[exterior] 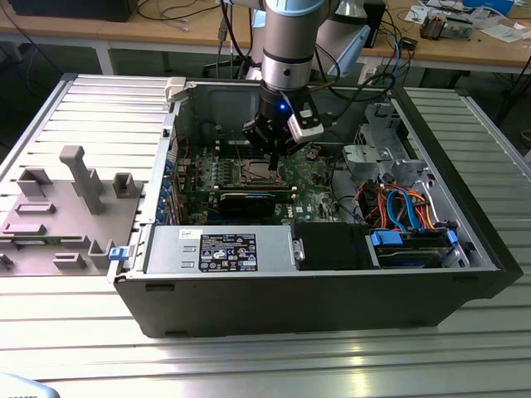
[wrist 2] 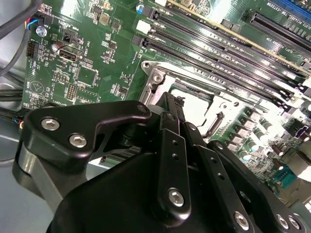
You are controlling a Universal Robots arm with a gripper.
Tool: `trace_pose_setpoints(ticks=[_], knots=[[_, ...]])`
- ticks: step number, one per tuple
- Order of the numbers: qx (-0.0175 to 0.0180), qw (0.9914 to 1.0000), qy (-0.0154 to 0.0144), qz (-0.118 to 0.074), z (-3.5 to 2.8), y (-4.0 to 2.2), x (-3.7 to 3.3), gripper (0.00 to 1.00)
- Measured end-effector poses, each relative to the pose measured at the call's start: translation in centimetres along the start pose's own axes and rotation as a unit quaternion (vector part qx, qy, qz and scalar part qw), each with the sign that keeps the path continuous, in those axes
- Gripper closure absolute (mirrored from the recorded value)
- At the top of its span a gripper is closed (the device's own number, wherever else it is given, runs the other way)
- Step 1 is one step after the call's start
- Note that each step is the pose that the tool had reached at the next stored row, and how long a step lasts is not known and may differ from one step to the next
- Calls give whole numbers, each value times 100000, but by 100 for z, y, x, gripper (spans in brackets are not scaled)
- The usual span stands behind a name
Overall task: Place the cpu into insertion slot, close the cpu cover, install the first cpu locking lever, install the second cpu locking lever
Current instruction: 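Install the first cpu locking lever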
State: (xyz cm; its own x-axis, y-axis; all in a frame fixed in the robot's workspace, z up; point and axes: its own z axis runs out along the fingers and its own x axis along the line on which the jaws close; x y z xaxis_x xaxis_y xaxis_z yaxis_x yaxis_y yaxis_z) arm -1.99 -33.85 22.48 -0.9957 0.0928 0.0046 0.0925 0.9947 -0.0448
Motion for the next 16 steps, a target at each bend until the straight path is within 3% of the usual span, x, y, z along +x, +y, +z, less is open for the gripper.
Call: trace_pose_setpoints(ticks=[16], knots=[[15, 99967, -114, -2551, 3, 0, 0, 89]])
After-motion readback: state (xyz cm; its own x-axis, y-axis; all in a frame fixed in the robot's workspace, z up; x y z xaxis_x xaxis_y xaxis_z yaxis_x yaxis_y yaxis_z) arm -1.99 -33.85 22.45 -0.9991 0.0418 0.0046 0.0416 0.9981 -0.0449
